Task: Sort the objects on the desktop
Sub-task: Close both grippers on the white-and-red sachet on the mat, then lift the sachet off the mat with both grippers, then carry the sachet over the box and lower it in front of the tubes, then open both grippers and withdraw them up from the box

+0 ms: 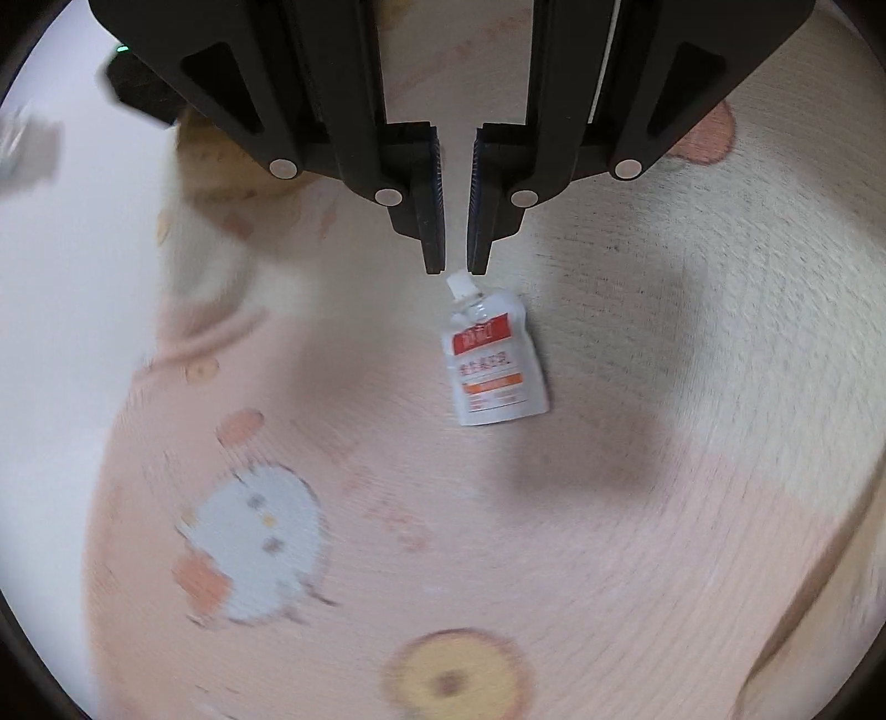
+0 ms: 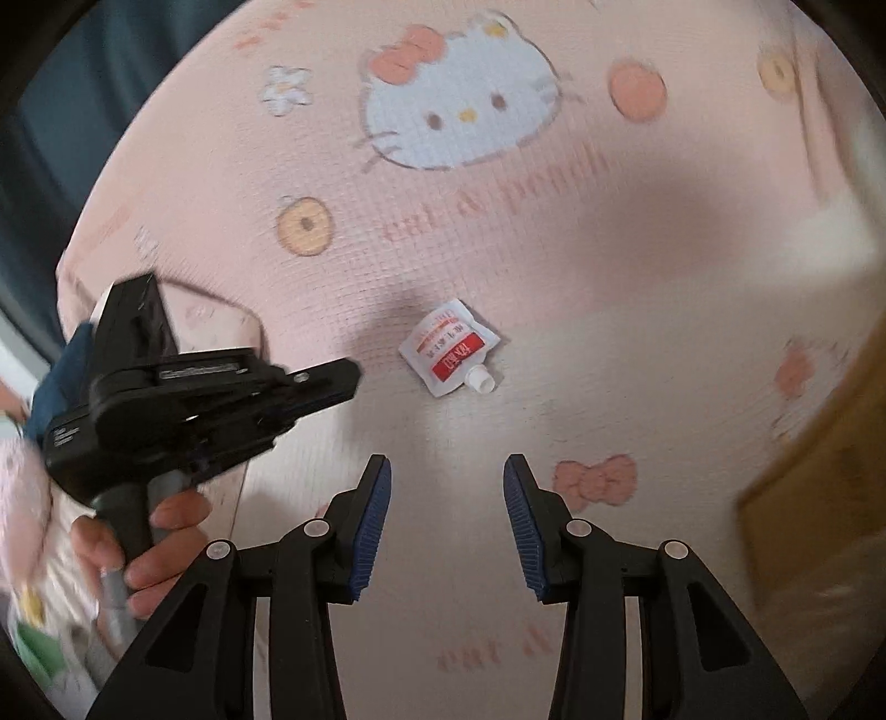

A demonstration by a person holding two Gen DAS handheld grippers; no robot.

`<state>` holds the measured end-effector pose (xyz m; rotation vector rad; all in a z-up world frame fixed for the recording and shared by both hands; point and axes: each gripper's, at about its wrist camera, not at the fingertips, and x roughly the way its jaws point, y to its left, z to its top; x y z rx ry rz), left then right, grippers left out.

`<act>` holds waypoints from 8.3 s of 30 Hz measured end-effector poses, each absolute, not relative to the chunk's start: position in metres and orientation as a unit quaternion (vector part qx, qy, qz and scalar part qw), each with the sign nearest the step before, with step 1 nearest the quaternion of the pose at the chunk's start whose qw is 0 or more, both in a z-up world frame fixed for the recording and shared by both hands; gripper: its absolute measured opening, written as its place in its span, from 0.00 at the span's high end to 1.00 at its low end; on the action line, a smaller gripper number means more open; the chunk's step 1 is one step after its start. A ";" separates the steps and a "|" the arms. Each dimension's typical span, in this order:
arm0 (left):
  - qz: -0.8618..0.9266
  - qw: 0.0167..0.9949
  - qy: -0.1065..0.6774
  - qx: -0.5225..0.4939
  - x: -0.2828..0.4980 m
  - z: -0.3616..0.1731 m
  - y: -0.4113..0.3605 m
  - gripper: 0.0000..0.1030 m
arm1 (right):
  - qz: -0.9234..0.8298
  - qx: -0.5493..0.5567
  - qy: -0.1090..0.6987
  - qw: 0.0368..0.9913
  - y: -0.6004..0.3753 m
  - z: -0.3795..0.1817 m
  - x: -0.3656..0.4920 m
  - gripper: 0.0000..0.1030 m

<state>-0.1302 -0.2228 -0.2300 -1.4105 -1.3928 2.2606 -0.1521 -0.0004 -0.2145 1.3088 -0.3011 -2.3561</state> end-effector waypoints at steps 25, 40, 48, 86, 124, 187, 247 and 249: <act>0.820 0.054 -0.318 -0.472 -0.226 -0.230 -0.214 0.52 | -0.838 0.506 -0.149 0.142 -0.028 -0.280 -0.222 0.62; 0.806 0.066 -0.264 -0.526 -0.239 -0.258 -0.190 0.68 | -0.829 0.498 -0.180 0.179 -0.022 -0.287 -0.231 0.79; 0.789 0.089 -0.241 -0.559 -0.220 -0.255 -0.165 0.68 | -0.826 0.508 -0.183 0.161 -0.002 -0.286 -0.212 0.80; 0.695 0.028 -0.342 -0.632 -0.013 -0.261 -0.097 0.65 | -0.780 0.546 -0.259 0.164 0.091 -0.293 -0.058 0.78; 0.688 0.046 -0.386 -0.612 -0.011 -0.270 -0.084 0.56 | -0.811 0.501 -0.238 0.186 0.086 -0.271 -0.035 0.81; 0.779 0.272 -0.183 -0.534 -0.079 -0.081 0.196 0.65 | -0.865 0.378 -0.281 0.173 0.330 -0.077 -0.020 0.84; 0.844 0.225 0.019 -0.487 -0.055 -0.059 0.224 0.75 | -0.808 0.586 -0.036 0.047 0.295 -0.078 -0.039 0.84; 0.857 0.218 0.005 -0.466 -0.043 -0.054 0.223 0.69 | -0.817 0.575 -0.026 0.043 0.289 -0.069 -0.026 0.84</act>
